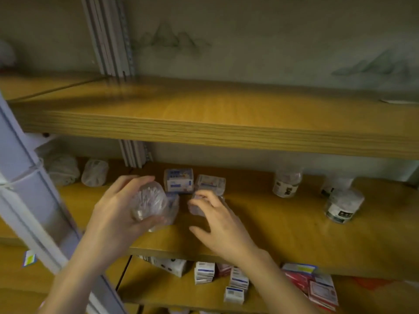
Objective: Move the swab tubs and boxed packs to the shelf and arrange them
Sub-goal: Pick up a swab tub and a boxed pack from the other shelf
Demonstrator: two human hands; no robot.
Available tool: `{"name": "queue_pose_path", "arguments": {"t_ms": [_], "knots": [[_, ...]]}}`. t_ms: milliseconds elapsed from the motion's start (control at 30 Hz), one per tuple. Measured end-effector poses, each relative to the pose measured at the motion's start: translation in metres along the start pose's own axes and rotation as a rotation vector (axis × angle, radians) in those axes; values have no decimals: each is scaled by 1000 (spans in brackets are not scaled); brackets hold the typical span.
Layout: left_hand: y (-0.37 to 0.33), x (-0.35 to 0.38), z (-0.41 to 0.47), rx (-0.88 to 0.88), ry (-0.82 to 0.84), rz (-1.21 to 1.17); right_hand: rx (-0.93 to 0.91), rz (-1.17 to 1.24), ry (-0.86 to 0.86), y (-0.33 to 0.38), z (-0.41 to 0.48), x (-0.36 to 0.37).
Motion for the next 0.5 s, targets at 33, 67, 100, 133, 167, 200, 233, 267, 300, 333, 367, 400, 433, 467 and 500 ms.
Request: {"name": "queue_pose_path", "arguments": {"t_ms": [33,67,100,133,167,200,233,267,300,333,367,400,433,467,500], "knots": [[-10,9,2,8,4,-7,8,-16,4,-10,-13,-9],[-21,18,4,22,9,-19,26,-31,7,-21,-26,-17],[-34,28,7,43,12,-33,49,-45,8,-33,-39,-26],[-47,39,9,63,17,-50,74,-56,7,-45,-52,-34],[-60,51,12,75,27,-69,98,-63,7,-57,-65,-42],[-73,63,15,83,41,-90,124,-68,7,-69,-79,-49],[-86,76,18,96,57,-112,152,-70,5,-81,-93,-57],[-100,90,21,115,77,-137,184,-72,-4,-93,-107,-65],[-114,104,24,136,103,-163,219,-75,-18,-105,-121,-73],[-128,119,27,158,134,-190,256,-81,-33,-117,-136,-81],[-144,134,29,184,166,-214,292,-85,-52,-129,-151,-89],[-160,150,31,215,194,-234,328,-86,-73,-140,-165,-97],[-178,165,32,250,220,-248,360,-82,-99,-151,-179,-104],[-195,180,32,282,246,-259,390,-76,-128,-161,-193,-111],[-212,193,32,308,272,-270,420,-71,-157,-169,-205,-117]]}}
Point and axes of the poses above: each hand's wrist, its own z-axis towards the middle knuckle, its own x-axis out of the palm, y = z × x, the point moved 6 cm from there along z, towards the middle knuckle, and after that the axes turned 7 degrees about y, right-handed, at the moved point
